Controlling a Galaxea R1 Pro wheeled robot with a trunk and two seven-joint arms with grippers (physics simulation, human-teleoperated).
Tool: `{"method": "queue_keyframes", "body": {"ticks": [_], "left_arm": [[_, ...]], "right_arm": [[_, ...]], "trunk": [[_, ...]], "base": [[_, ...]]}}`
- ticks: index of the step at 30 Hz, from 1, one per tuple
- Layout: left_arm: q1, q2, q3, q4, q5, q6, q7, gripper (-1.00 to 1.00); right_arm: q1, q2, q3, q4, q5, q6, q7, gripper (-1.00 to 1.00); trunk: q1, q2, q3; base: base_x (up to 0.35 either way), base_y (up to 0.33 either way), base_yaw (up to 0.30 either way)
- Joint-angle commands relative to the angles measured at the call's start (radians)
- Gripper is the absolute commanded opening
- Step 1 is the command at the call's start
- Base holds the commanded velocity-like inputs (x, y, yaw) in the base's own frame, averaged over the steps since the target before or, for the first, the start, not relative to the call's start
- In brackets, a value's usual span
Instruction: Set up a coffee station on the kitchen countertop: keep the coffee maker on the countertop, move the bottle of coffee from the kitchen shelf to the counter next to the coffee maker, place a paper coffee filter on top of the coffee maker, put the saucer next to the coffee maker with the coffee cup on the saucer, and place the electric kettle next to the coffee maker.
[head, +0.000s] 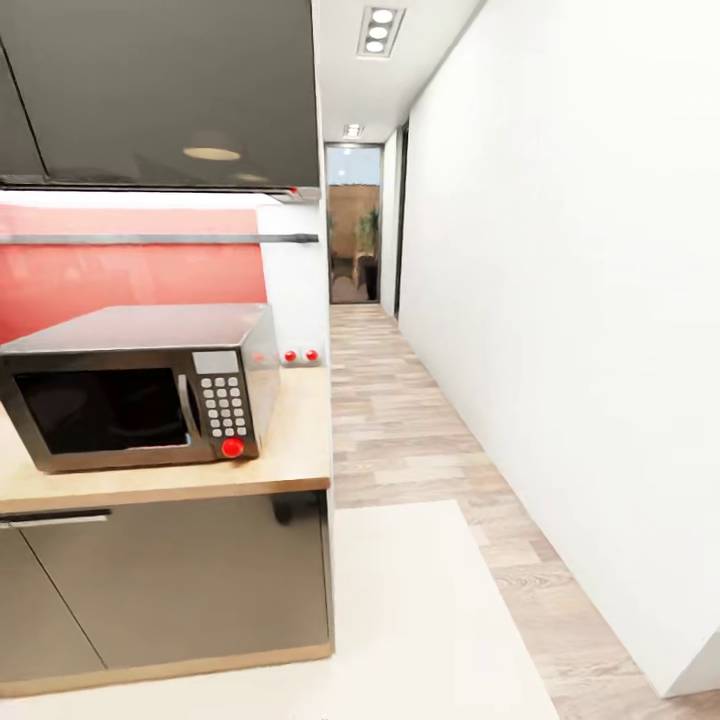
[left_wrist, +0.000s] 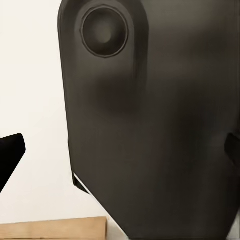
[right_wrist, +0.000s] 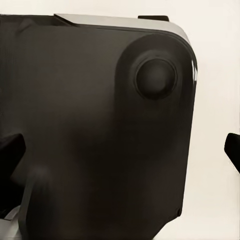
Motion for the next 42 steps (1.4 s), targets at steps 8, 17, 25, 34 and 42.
{"method": "queue_keyframes", "body": {"ticks": [8, 17, 25, 34, 42], "left_arm": [[0.000, 0.002, 0.003, -0.001, 0.001, 0.000, 0.000, 1.00], [-0.001, 0.010, 0.082, -0.002, 0.000, -0.073, 0.002, 1.00], [-0.001, 0.009, 0.090, -0.002, 0.000, -0.082, 0.002, 1.00], [-0.003, 0.009, 0.090, -0.002, 0.000, -0.082, 0.002, 1.00], [-0.005, 0.009, 0.090, -0.002, 0.000, -0.083, 0.002, 1.00]], "right_arm": [[0.000, 0.000, 0.000, -0.001, -0.001, 0.000, 0.000, 1.00], [0.000, 0.000, 0.000, -0.002, -0.001, 0.000, 0.000, 1.00], [0.000, 0.000, 0.000, -0.026, 0.000, 0.001, 0.000, 1.00], [0.000, 0.000, 0.001, -0.031, 0.001, 0.001, 0.000, 1.00], [0.000, 0.000, 0.002, -0.031, 0.001, 0.001, 0.001, 1.00]], "trunk": [[-0.031, 0.056, 0.018], [-0.065, 0.119, 0.038], [-0.096, 0.175, 0.057], [-0.130, 0.238, 0.077], [-0.161, 0.294, 0.095]], "base": [[0.000, 0.000, 0.248], [0.000, 0.000, 0.249], [0.000, 0.000, 0.249], [0.000, 0.000, 0.248], [0.000, 0.000, 0.235]]}}
